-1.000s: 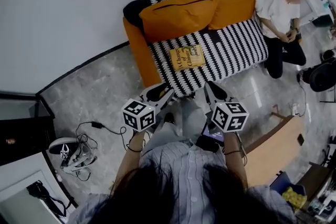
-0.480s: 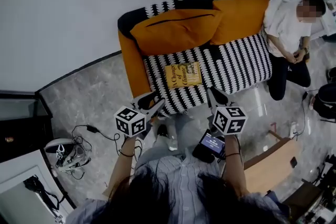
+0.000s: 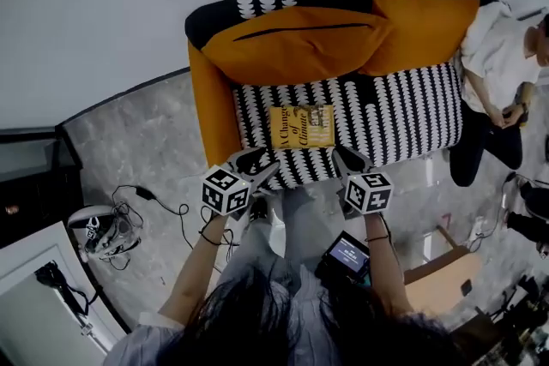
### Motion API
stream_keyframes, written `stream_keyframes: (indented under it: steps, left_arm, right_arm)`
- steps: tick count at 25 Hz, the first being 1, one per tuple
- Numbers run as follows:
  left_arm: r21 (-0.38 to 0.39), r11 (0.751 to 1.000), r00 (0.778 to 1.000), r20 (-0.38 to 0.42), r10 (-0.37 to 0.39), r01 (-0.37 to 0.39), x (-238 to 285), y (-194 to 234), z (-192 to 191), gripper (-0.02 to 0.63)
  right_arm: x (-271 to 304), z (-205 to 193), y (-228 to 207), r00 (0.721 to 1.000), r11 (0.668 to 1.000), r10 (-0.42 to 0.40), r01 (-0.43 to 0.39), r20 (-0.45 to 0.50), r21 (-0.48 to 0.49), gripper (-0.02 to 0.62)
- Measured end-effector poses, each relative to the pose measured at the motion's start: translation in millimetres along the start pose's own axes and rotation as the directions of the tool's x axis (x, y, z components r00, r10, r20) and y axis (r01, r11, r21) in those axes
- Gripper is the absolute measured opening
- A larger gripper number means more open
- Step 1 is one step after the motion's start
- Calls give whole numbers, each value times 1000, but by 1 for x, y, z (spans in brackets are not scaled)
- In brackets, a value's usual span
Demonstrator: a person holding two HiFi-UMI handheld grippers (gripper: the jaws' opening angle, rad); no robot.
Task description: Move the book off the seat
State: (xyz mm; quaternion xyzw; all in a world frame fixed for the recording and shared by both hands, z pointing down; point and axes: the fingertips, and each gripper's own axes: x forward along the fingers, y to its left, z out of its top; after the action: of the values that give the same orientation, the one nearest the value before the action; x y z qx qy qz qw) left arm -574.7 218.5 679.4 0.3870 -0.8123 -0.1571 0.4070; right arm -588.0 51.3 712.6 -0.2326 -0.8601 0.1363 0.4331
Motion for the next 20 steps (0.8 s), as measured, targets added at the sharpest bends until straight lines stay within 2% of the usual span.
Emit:
stream_keyframes:
  steps: [6,10,14,17,20]
  left_arm:
    - [-29,999,997,-74,31,-33,50,52,-26,196]
    - [-108,993,992,-117,43,-56,81,85,-49,202]
    - [-162,982,982,-172,72,-100,94,122,-71,217]
    - [-184,978,980,-191,61,-97,123,137,-87,236]
    - [-202,972,973,-219,72,-117,140,161,-100,274]
  right_arm:
    - [66,-35,-39,991,997,72,-72,-117,4,115]
    - [97,-59,-68,981,998,63,-64,-185,0,141]
    - [130,-82,-75,964,996,88,-88,-251,11,149]
    - [140,-93,-99,961,998,66,-63,-267,18,172]
    - [164,-100,-115,963,998,46,-35,-264,44,229]
